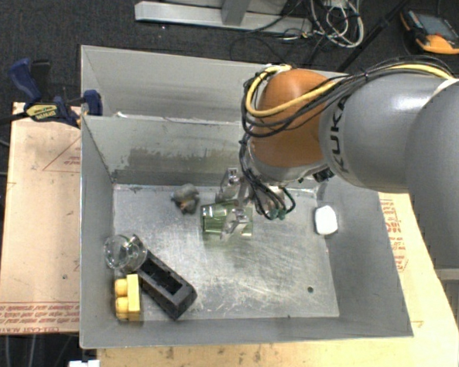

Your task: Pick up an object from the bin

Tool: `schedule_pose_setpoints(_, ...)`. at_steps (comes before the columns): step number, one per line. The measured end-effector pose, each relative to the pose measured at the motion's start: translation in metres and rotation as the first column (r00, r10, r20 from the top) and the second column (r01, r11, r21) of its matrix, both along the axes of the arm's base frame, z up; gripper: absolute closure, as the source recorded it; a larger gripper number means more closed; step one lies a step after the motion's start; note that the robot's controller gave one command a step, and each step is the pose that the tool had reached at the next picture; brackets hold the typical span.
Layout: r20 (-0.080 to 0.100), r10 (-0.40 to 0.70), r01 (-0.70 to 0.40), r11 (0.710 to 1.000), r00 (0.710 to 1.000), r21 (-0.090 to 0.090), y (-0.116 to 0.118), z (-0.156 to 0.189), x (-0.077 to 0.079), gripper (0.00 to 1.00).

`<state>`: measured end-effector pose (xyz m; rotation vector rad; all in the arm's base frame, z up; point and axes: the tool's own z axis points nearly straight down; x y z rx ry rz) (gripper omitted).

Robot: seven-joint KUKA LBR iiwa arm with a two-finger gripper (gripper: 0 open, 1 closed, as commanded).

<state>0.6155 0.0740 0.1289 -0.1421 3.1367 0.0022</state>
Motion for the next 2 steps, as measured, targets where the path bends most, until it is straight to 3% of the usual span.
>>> schedule_pose_setpoints(2, 0.01, 0.022, -0.022, 1.0, 1.0, 0.002, 0.0018, -0.0391, 0.0018, 1.0)
